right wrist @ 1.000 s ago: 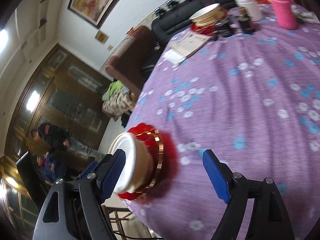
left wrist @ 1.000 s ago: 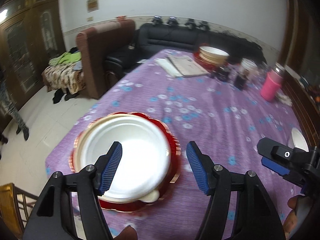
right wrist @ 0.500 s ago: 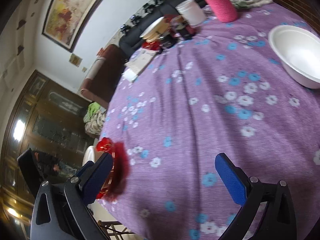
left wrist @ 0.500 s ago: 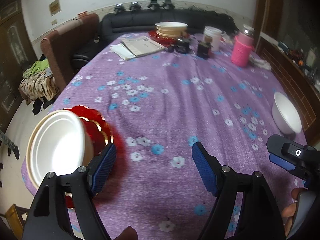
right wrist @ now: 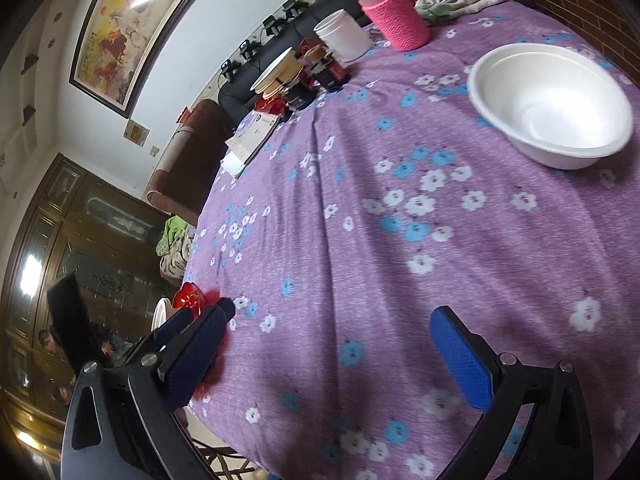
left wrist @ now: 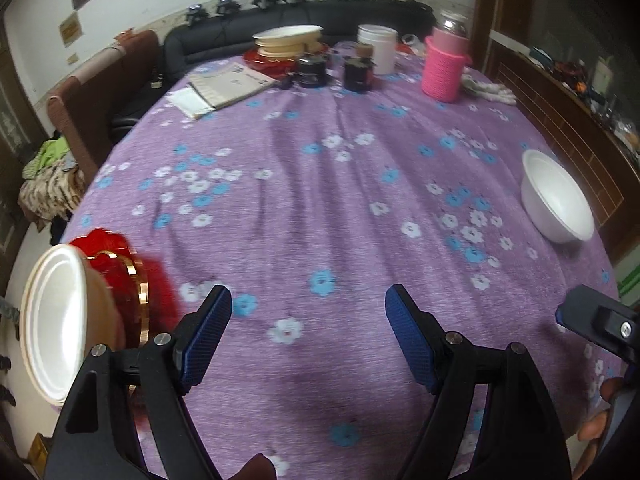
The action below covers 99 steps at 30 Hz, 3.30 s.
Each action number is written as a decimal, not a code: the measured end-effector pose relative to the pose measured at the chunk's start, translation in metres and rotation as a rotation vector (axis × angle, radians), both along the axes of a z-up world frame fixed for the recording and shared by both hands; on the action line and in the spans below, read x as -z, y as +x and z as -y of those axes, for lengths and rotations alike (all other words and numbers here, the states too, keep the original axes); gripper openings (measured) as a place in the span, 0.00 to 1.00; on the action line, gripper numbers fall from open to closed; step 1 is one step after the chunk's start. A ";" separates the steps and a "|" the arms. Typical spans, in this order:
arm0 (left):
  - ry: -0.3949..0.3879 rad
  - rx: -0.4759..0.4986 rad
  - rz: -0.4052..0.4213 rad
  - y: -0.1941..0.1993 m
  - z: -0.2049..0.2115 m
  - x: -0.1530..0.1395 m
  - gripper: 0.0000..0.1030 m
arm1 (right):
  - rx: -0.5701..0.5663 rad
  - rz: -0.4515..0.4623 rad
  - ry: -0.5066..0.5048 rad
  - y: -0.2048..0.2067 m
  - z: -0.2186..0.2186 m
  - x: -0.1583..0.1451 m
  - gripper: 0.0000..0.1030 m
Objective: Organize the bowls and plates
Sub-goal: 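Move both tools back toward the last white foam bowl, then grasp the rim of the last white foam bowl with the left tool, then lift and carry the white foam bowl with the left tool over the stack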
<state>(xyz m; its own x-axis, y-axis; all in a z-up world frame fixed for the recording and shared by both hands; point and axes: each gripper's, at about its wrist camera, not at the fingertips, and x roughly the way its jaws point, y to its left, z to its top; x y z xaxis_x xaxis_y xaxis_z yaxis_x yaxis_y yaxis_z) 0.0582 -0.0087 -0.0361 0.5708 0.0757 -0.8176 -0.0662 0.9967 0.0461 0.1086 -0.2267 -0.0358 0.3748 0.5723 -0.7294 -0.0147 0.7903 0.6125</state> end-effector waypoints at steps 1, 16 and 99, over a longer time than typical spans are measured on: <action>-0.008 0.013 -0.007 0.004 0.006 0.001 0.77 | 0.006 0.003 -0.008 -0.003 0.007 -0.002 1.00; -0.146 0.192 -0.036 0.049 0.106 0.002 0.77 | 0.298 -0.010 0.016 -0.004 0.136 -0.013 1.00; -0.150 -0.199 0.127 -0.036 -0.077 -0.016 0.14 | -0.104 0.118 -0.097 0.000 -0.102 -0.041 0.09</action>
<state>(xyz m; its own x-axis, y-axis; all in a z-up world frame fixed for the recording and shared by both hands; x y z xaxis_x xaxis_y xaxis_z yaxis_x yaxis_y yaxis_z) 0.0218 0.0686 -0.0200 0.6556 0.0798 -0.7508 -0.2570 0.9586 -0.1225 0.1087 -0.1252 0.0051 0.4034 0.5411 -0.7379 -0.1664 0.8364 0.5223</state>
